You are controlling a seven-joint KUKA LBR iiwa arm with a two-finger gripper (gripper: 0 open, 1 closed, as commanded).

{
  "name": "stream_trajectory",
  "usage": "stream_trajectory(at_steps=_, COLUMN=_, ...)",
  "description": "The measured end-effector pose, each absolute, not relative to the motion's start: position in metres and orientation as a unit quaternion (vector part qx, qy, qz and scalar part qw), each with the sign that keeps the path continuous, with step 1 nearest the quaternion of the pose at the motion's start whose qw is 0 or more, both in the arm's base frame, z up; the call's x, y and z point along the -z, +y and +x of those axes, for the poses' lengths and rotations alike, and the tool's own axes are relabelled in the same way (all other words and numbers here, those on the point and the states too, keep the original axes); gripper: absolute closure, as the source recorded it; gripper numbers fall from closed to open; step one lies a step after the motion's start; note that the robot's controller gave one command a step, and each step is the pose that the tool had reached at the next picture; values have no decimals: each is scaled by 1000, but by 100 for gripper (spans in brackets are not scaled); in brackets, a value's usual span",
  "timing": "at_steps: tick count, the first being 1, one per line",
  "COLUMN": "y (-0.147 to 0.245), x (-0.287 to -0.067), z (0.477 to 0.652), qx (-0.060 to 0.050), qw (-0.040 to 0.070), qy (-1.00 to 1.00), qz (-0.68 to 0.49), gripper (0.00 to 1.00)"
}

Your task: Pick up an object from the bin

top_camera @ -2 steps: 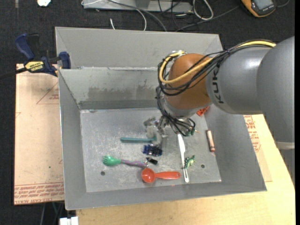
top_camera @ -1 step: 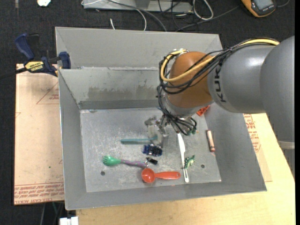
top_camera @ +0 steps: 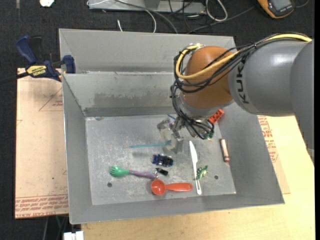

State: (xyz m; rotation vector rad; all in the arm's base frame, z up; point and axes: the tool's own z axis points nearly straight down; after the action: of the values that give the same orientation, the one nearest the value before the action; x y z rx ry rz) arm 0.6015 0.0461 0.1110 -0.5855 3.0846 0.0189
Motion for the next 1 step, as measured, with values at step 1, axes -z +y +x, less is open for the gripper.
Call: stream_trajectory(at_steps=1, y=47, x=-136, z=604, qx=-6, qw=6, qy=982, qz=-186, gripper=100)
